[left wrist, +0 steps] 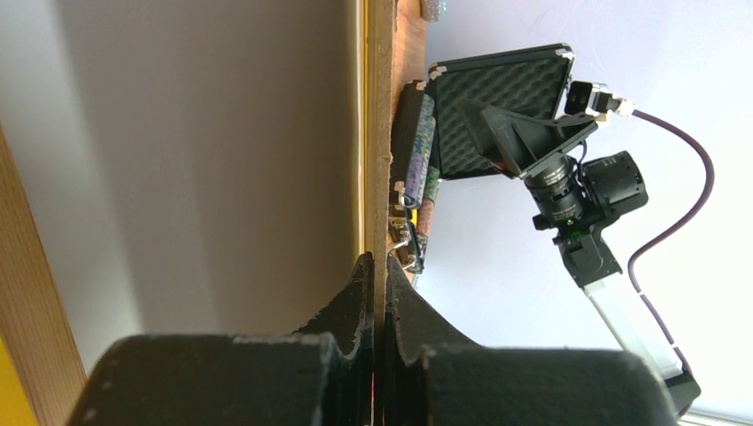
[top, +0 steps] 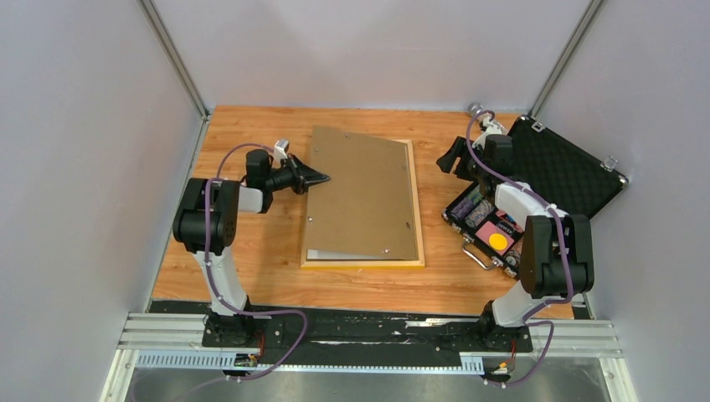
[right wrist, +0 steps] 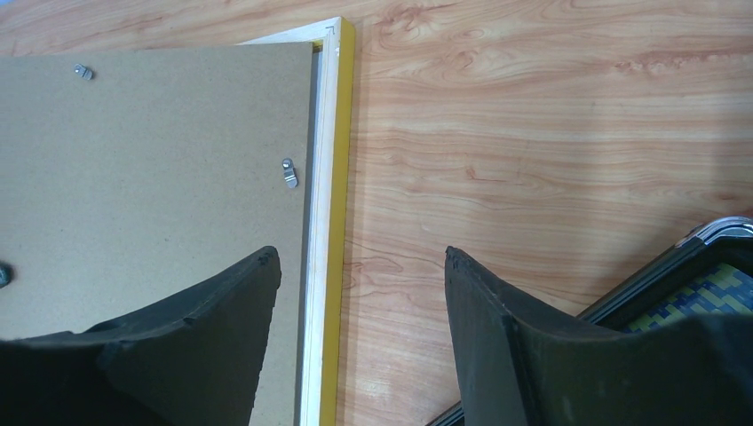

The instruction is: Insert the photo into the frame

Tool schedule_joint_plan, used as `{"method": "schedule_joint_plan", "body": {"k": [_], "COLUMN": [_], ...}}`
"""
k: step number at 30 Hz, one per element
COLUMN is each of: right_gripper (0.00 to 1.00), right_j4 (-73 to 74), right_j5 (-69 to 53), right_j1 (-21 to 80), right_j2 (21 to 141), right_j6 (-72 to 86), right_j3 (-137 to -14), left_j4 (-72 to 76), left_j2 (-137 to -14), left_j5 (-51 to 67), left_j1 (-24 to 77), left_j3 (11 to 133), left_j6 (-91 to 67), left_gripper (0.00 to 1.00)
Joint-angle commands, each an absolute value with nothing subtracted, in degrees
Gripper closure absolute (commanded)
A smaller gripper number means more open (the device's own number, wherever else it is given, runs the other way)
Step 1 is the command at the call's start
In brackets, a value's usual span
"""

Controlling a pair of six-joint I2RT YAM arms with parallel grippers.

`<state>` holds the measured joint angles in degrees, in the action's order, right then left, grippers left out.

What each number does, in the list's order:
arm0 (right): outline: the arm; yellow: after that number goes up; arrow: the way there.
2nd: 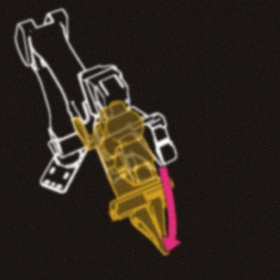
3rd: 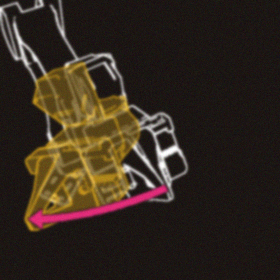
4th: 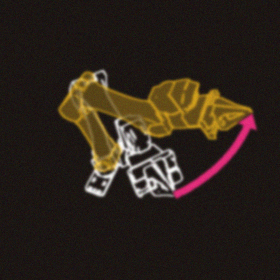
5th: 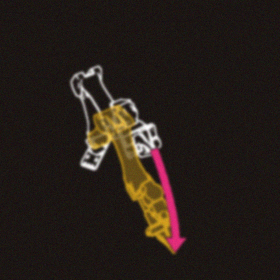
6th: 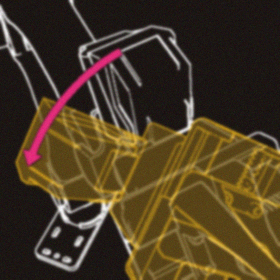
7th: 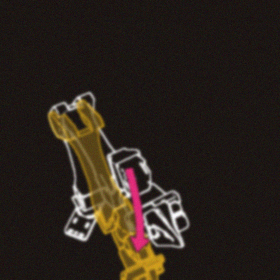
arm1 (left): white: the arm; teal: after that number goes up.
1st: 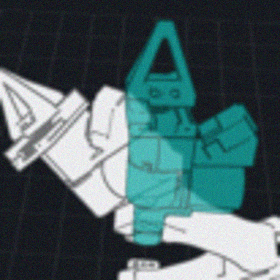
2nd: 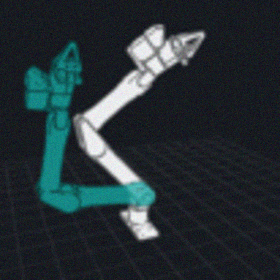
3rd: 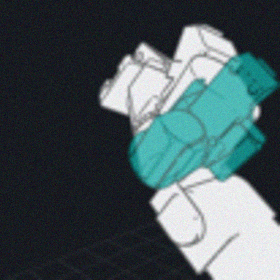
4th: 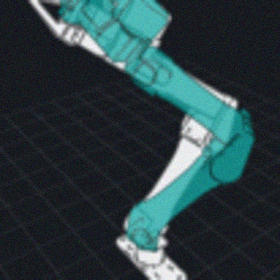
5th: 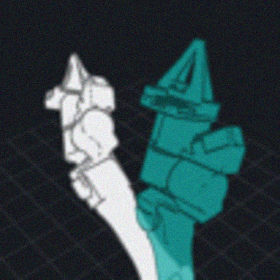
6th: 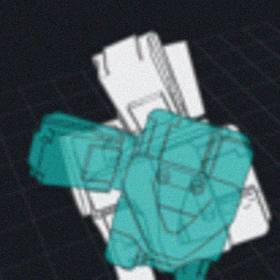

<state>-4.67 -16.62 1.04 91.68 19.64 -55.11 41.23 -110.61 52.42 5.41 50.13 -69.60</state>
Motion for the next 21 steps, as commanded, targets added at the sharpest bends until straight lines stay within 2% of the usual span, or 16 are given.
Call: {"method": "schedule_joint_plan", "body": {"k": [1,21], "right_gripper": [0.33,0.33], "right_j4": [-7.8,-7.9], "right_j5": [-16.9,-17.1], "right_j1": [0.8,0.6], "right_j2": [91.9,91.9], "right_j6": [19.6,19.8], "right_j3": [-55.0,-54.9], "left_j4": [44.1,41.3], "left_j2": [-110.6,-112.3], "left_j5": [54.9,55.7], "left_j1": [5.8,6.1], "left_j3": [53.2,55.1], "left_j6": [-70.3,-68.5], "left_gripper": [1.00,1.00]}}
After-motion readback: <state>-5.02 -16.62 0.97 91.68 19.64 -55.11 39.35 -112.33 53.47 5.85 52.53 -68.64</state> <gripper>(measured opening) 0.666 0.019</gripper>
